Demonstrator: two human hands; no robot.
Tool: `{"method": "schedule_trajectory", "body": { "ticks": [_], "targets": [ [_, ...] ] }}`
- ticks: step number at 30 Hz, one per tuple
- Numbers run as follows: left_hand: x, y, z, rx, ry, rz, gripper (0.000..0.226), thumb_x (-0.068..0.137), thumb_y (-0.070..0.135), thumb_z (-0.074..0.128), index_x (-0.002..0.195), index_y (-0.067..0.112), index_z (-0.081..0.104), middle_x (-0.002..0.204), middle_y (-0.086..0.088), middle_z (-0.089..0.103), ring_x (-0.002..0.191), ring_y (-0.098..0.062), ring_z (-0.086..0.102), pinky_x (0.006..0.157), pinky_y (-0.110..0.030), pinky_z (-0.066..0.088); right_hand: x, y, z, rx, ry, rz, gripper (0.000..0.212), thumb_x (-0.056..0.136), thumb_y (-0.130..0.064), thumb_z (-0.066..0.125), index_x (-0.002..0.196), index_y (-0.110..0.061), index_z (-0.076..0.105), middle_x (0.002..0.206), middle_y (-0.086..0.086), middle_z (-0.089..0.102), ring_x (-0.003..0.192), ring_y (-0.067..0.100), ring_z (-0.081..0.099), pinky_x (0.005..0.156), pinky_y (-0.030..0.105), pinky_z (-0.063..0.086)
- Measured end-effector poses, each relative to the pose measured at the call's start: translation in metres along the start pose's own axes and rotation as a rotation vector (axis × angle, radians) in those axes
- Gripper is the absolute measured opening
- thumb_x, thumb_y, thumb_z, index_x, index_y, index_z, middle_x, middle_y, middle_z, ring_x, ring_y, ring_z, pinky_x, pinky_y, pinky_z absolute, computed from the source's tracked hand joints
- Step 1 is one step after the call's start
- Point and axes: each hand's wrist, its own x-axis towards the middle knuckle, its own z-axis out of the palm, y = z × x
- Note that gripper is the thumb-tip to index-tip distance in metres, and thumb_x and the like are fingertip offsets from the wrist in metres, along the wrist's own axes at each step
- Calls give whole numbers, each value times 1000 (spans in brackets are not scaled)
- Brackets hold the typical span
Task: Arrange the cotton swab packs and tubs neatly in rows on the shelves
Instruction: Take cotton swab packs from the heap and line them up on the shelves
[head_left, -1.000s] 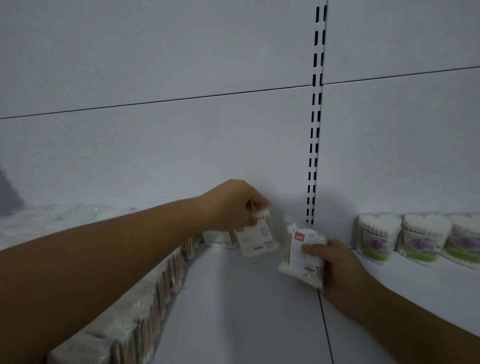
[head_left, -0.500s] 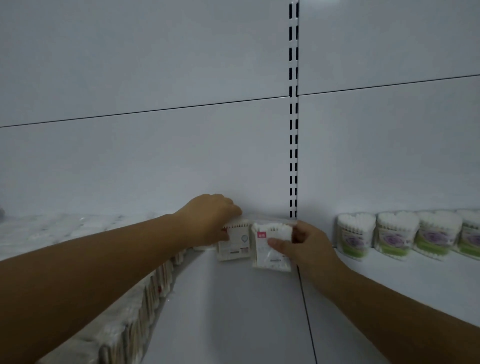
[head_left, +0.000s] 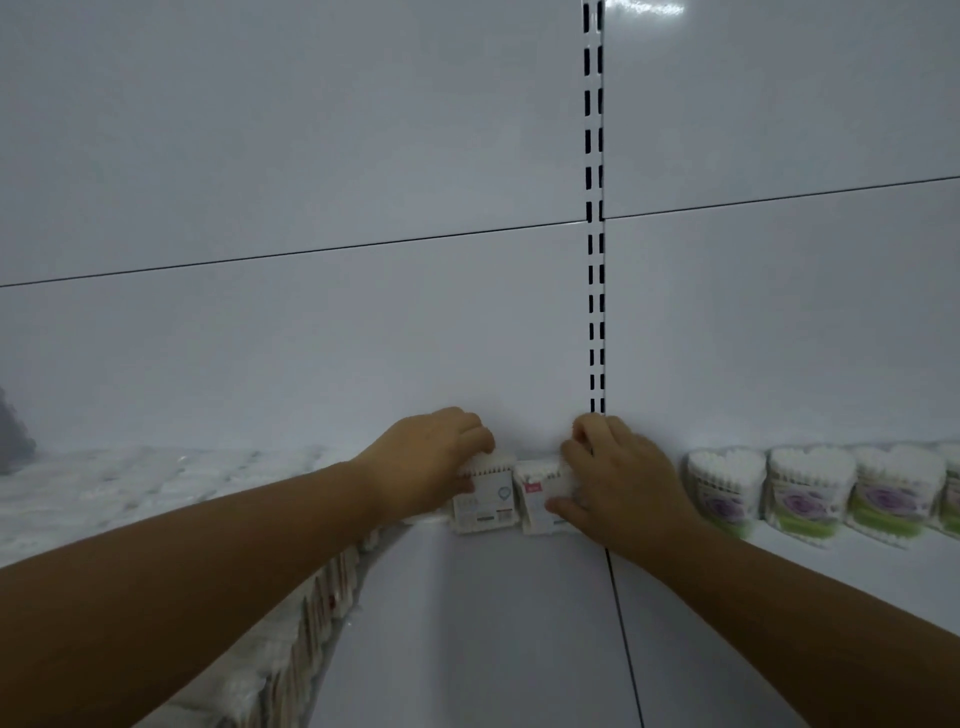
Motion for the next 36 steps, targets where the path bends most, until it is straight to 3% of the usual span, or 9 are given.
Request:
{"method": "schedule_trajectory", "body": {
  "ticks": [3, 6, 10, 15, 19, 23, 26, 31, 36],
  "targets": [
    [-9, -4, -16, 56, 0, -50, 46, 79, 35, 76, 118, 19, 58, 117, 1, 58, 106, -20, 56, 78, -30, 47, -4, -5, 5, -104, 101, -112, 60, 68, -54, 68, 110, -12, 59, 121, 18, 58, 104, 35, 57, 81, 44, 48],
    [-14, -13, -17, 171, -228, -210, 48, 87, 28, 66, 131, 24, 46, 126, 4, 51, 115, -17, 50, 86, -30, 45, -1, -23, 14, -96, 95, -391, 45, 80, -36, 55, 123, -22, 57, 144, 15, 47, 130, 37, 45, 104, 57, 38],
    [-15, -22, -10, 132, -320, -268, 33, 85, 10, 60, 116, 20, 56, 113, 0, 58, 104, -19, 57, 83, -28, 45, 7, -41, 24, -110, -57, -480, 35, 66, -30, 75, 100, -26, 73, 136, 7, 57, 121, 31, 57, 93, 55, 49],
    [-18, -30, -6, 123, -287, -232, 24, 78, 0, 57, 94, 18, 60, 98, 1, 60, 91, -19, 58, 79, -30, 48, 2, -40, 28, -92, 8, -452, 38, 78, -23, 39, 95, -21, 73, 132, 9, 59, 113, 33, 60, 85, 45, 52],
    [-19, -38, -7, 145, -289, -209, 24, 79, -2, 55, 79, 21, 50, 83, 5, 51, 80, -16, 50, 70, -26, 37, 4, -41, 32, -125, -5, -460, 41, 79, -24, 38, 98, -21, 75, 133, 10, 59, 115, 34, 60, 90, 46, 51],
    [-16, -39, -8, 154, -327, -223, 18, 81, 3, 57, 84, 20, 51, 92, 3, 55, 91, -20, 55, 74, -27, 41, 7, -42, 29, -117, -60, -493, 44, 70, -27, 66, 114, -23, 69, 144, 10, 49, 130, 34, 47, 102, 54, 42],
    [-13, -32, -14, 145, -300, -240, 18, 89, 20, 59, 107, 16, 60, 110, 0, 59, 102, -21, 56, 83, -29, 45, 9, -28, 8, -86, -30, -420, 53, 69, -29, 68, 121, -18, 63, 145, 16, 45, 134, 36, 42, 106, 55, 37],
    [-7, -6, -10, 167, -163, -103, 23, 92, 36, 55, 104, 16, 57, 106, -2, 59, 98, -20, 56, 76, -27, 39, 4, -3, -11, -105, -45, -314, 43, 54, -22, 84, 95, -17, 71, 112, 12, 65, 95, 29, 63, 76, 36, 48],
    [-1, 2, -5, 168, -260, -111, 29, 93, 38, 54, 112, 16, 59, 115, -2, 58, 107, -20, 56, 85, -28, 41, 9, -8, -5, -62, -110, -227, 42, 51, -14, 84, 90, -19, 69, 94, 7, 65, 81, 27, 62, 65, 33, 47]
  ]
}}
